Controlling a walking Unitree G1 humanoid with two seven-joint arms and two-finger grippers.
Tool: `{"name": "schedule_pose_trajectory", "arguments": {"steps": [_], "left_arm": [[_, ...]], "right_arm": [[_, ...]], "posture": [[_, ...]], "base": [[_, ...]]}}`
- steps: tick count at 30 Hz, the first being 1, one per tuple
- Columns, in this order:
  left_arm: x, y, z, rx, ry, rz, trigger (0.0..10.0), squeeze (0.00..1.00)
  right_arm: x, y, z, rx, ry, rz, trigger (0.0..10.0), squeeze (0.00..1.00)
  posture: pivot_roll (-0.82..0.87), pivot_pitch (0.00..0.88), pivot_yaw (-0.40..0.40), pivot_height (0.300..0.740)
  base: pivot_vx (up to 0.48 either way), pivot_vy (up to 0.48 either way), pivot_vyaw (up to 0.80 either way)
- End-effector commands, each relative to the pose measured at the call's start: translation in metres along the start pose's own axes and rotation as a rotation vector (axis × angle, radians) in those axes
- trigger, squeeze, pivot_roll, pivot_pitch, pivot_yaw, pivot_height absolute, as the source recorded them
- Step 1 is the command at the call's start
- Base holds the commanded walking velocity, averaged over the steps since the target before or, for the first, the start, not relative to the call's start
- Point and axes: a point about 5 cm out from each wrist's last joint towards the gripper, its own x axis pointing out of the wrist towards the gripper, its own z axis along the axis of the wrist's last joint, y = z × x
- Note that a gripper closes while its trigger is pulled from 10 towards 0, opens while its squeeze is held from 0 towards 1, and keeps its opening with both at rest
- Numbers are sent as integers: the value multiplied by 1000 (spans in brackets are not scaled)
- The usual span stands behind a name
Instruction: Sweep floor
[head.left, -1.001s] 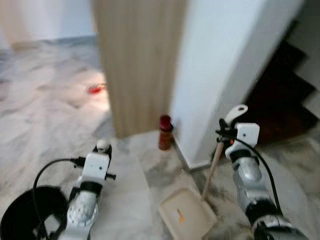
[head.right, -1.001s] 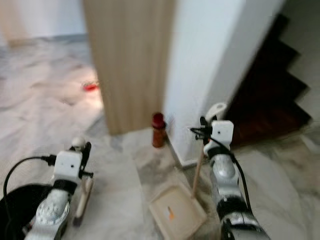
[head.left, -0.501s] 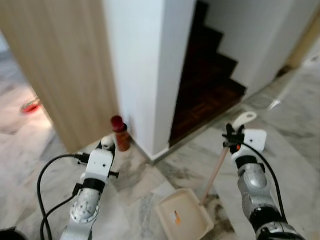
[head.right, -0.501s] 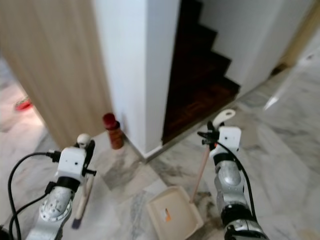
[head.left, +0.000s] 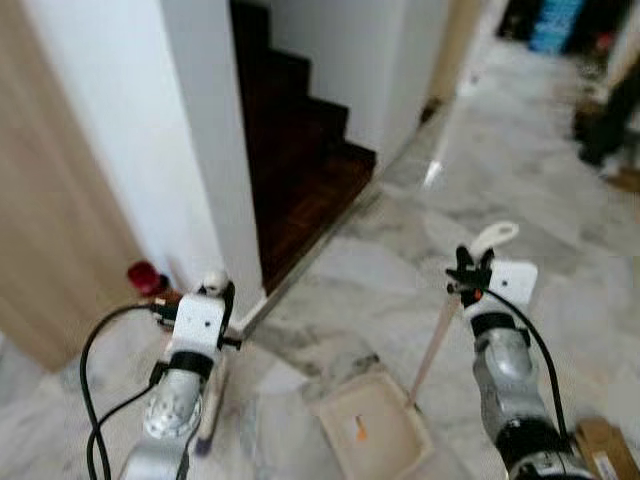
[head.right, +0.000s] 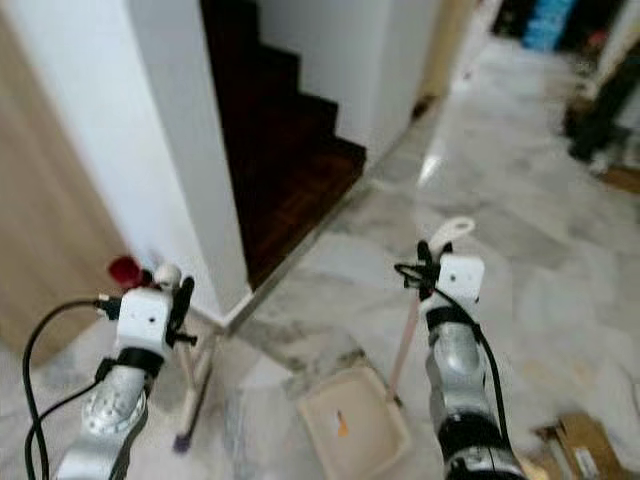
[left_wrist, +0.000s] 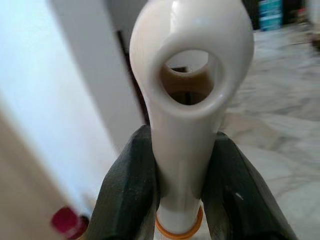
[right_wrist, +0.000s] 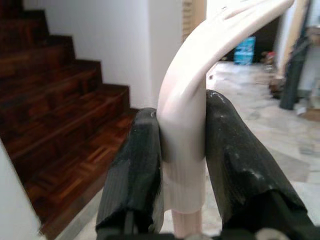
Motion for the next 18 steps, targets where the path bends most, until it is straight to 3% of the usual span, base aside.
{"name": "schedule_pose_trajectory", "arguments": {"steps": [1, 8, 18], "left_arm": [[6, 0, 6, 23, -36, -9, 10000, 0], [3, -9, 6, -3, -33, -35, 10000, 0], [10, -8, 7, -2, -41, -46, 10000, 0]], "right_arm": [[0, -5, 7, 0, -42, -20, 10000, 0], [-3, -13, 10, -13, -53, -32, 10000, 0], [-6, -11, 12, -18, -66, -35, 10000, 0]], "posture": [[65, 0, 45, 740], [60, 1, 45, 740], [34, 26, 49, 740]], "base": [[0, 0, -800], [0, 0, -800], [0, 0, -800]]}}
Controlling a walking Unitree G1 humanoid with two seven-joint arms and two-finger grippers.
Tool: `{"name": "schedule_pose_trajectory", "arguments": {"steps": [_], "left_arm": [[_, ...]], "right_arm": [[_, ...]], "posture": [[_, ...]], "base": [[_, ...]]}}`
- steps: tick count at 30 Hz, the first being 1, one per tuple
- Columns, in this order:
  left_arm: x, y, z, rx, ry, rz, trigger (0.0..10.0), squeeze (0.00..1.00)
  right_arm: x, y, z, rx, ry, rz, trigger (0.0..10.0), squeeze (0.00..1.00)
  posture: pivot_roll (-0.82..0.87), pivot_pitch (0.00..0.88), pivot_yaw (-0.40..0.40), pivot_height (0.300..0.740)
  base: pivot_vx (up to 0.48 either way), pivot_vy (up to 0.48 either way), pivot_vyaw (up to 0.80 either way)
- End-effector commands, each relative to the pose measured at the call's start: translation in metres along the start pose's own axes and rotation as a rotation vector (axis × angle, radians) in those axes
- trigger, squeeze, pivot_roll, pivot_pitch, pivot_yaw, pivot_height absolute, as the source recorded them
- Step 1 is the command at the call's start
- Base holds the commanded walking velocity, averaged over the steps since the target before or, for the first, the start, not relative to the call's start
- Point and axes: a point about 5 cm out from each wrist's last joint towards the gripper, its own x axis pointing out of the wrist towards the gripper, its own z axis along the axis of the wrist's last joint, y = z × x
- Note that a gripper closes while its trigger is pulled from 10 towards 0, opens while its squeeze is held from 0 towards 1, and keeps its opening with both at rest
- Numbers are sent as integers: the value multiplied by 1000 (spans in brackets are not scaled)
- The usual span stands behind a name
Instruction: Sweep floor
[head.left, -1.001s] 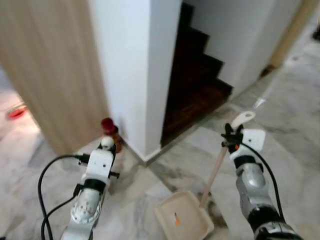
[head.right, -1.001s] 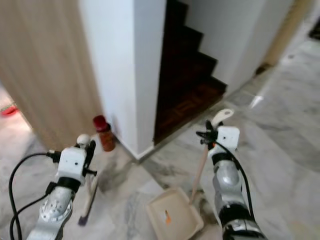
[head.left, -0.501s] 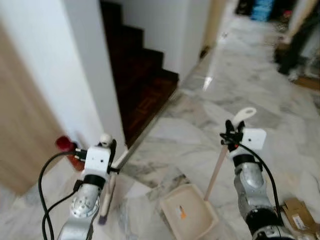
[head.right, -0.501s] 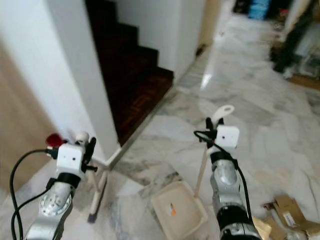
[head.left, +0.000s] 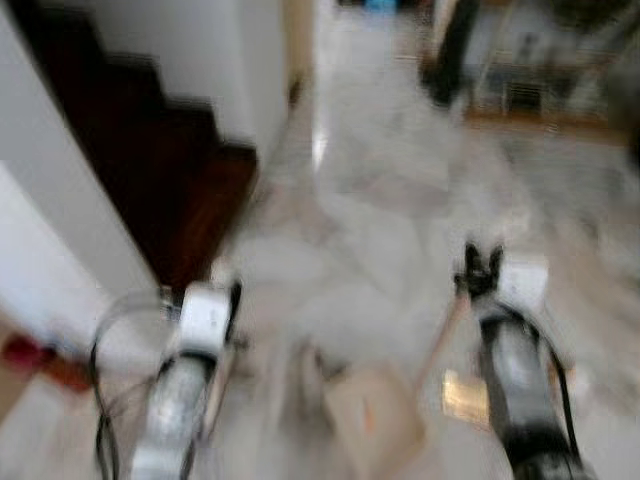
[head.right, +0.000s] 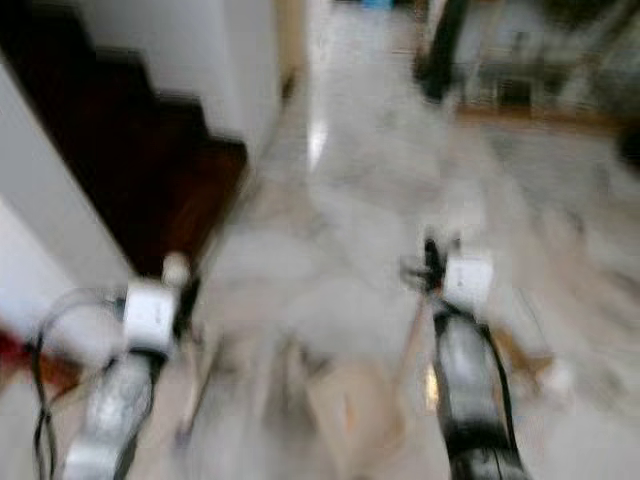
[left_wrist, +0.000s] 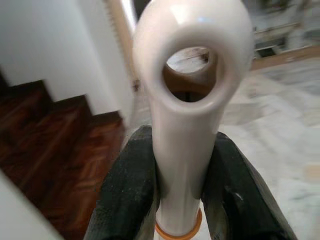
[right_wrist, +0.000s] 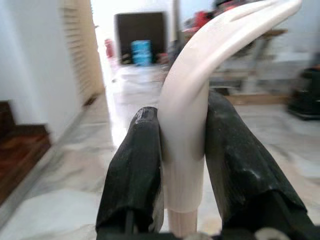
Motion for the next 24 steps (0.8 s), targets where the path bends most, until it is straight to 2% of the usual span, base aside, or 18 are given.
{"name": "schedule_pose_trajectory", "arguments": {"steps": [1, 9, 11, 14, 24], "left_arm": [[5, 5, 7, 24, -42, 11, 10000, 0], [11, 3, 11, 22, -64, 11, 10000, 0], [15, 8, 14, 30, -74, 20, 10000, 0], [17, 10, 14, 30, -76, 24, 10000, 0], [19, 9, 12, -9, -67, 50, 10000, 0]], "right_arm": [[4, 7, 10, 1, -46, 26, 10000, 0], [7, 5, 12, 6, -42, 12, 10000, 0], [13, 12, 14, 15, -47, 22, 10000, 0], [14, 13, 15, 18, -50, 22, 10000, 0], [10, 7, 16, -19, -59, 8, 10000, 0]], "posture": [[32, 26, 48, 740], [55, 13, 37, 740], [69, 10, 39, 740], [68, 9, 41, 740], [59, 8, 30, 740]], "base": [[0, 0, -800], [0, 0, -800], [0, 0, -800], [0, 0, -800], [0, 0, -799]]}}
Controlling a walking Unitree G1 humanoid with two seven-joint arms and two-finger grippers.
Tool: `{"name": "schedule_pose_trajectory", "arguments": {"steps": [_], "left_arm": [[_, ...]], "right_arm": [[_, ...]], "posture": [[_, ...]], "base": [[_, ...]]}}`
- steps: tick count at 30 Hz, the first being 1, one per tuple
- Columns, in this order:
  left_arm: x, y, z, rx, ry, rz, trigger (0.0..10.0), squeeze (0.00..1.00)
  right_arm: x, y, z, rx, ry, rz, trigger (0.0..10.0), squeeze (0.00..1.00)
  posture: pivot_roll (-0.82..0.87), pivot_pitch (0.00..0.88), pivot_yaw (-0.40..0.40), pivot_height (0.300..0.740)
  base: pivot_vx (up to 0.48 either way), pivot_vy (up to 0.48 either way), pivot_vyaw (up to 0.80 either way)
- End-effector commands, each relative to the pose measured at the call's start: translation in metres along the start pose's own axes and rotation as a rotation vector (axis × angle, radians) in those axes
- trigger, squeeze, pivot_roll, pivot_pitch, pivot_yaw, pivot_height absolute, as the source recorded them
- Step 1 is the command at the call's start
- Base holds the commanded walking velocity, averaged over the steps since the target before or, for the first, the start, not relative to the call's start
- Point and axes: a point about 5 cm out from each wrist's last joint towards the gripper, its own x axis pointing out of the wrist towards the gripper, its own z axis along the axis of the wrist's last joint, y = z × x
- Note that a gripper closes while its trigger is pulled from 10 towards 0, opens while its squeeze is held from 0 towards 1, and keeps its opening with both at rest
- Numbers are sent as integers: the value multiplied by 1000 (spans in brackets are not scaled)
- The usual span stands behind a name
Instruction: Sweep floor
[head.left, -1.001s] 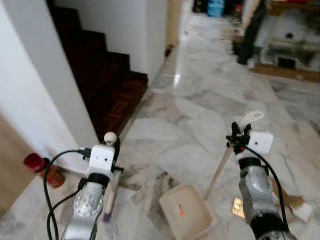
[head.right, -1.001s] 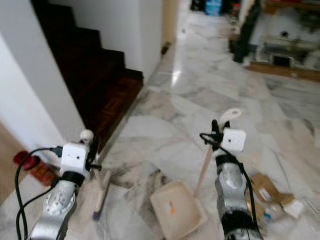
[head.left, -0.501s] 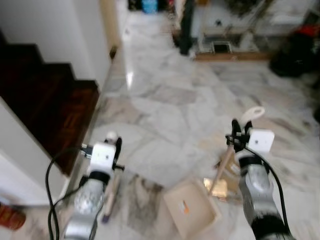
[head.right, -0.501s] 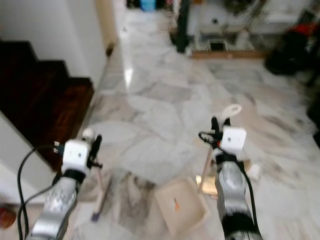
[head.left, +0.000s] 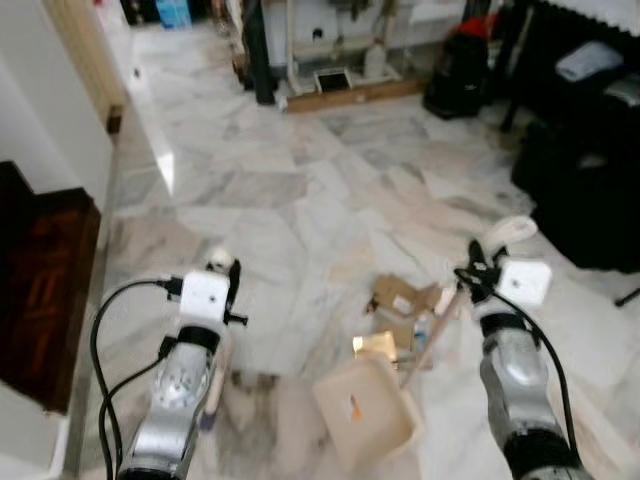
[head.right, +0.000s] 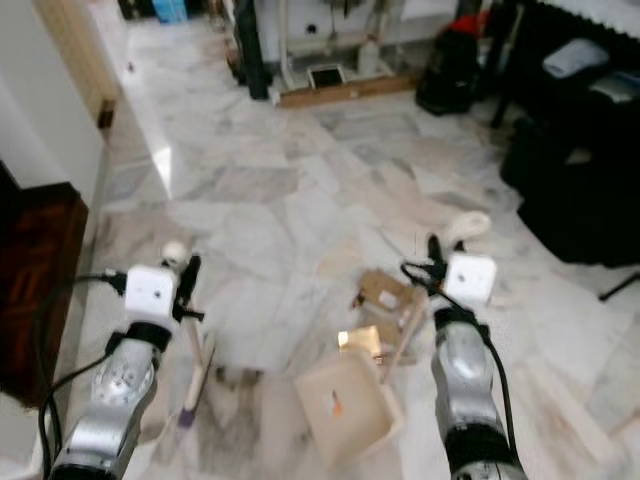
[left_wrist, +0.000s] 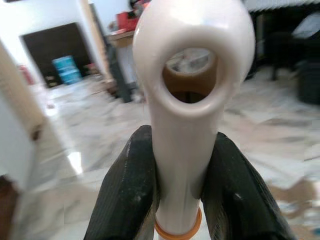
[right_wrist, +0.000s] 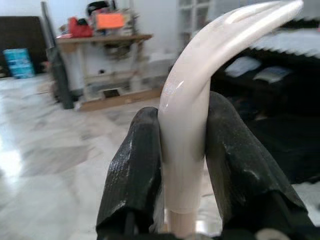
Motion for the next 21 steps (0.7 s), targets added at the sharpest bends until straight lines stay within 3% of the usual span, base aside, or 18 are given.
{"name": "schedule_pose_trajectory", "arguments": {"steps": [1, 11, 21], "left_arm": [[3, 4, 7, 11, -40, 9, 10000, 0], [-2, 4, 3, 5, -33, 20, 10000, 0], [-4, 4, 0, -27, -22, 30, 10000, 0]], "right_arm": [[8, 2, 14, -7, -62, 12, 10000, 0], [7, 3, 14, -12, -61, 27, 10000, 0], [5, 5, 14, -11, -73, 37, 10000, 0]], "posture": [[59, 8, 30, 740], [51, 17, 19, 740], [49, 0, 7, 740]], "base": [[0, 0, -788], [0, 0, -788], [0, 0, 0]]}}
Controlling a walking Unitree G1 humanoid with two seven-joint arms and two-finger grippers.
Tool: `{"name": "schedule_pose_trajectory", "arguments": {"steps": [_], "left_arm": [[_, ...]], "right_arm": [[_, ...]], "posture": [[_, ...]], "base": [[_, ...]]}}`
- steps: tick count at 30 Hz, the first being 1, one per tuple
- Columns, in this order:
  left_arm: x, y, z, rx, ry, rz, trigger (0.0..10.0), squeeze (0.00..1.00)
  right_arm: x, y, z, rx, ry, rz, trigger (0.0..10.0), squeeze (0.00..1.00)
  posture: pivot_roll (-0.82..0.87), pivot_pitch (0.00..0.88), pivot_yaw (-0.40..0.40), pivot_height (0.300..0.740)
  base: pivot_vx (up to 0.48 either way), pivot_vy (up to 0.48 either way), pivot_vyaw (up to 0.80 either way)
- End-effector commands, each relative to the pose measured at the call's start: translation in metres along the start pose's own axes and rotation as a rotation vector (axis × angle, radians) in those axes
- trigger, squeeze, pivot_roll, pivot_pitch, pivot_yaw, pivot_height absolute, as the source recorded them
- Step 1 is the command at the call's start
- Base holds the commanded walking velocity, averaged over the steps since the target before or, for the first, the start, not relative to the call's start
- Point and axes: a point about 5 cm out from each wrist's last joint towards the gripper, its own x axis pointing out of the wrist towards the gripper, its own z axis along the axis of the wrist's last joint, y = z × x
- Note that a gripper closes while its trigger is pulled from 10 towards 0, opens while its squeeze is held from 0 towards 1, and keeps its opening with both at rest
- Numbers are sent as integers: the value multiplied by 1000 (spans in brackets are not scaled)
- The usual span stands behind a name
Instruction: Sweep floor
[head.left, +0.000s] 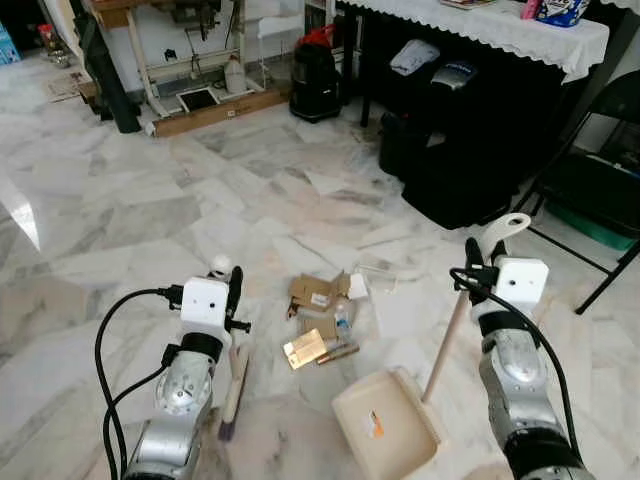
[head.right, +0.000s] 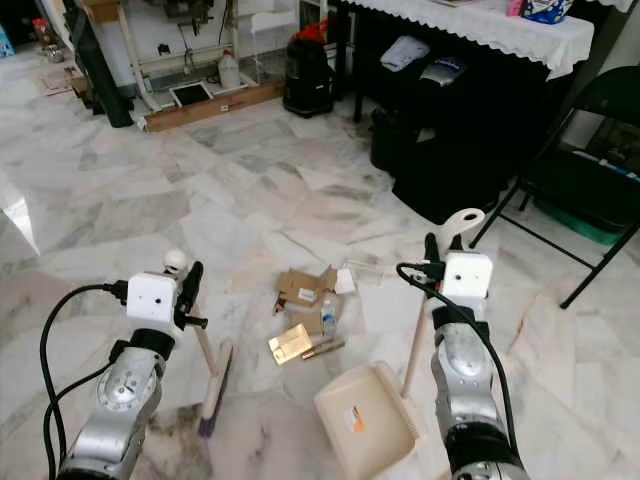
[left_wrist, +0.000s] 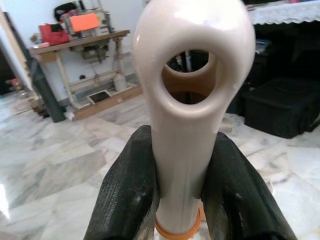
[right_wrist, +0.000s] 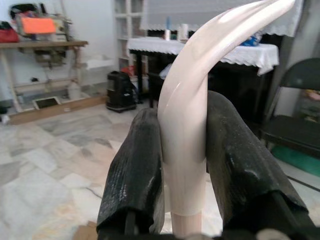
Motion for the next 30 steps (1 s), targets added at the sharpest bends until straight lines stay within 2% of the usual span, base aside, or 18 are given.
{"name": "schedule_pose_trajectory", "arguments": {"steps": [1, 10, 17, 22, 26, 30], "left_arm": [[0, 3, 4, 9, -35, 14, 10000, 0], [5, 6, 5, 30, -41, -2, 10000, 0], [5, -2, 4, 14, -38, -37, 10000, 0], [9, -5, 7, 26, -47, -55, 10000, 0], [9, 6, 8, 35, -50, -6, 10000, 0], [6, 9, 7, 40, -46, -3, 10000, 0]], "right_arm": [[5, 2, 12, 3, -64, 12, 10000, 0], [6, 0, 12, 3, -63, -4, 10000, 0], [4, -4, 12, 7, -64, -21, 10000, 0], [4, -4, 9, 9, -50, -19, 10000, 0], [9, 5, 11, 24, -48, 6, 10000, 0], [11, 4, 12, 42, -46, -7, 10000, 0]], "posture": [[49, 0, 7, 740], [52, 0, 16, 740], [41, 0, 33, 740], [69, 0, 6, 740], [83, 0, -2, 740], [89, 0, 5, 740]], "base": [[0, 0, 0], [0, 0, 0], [0, 0, 0], [0, 0, 0], [0, 0, 0], [0, 0, 0]]}}
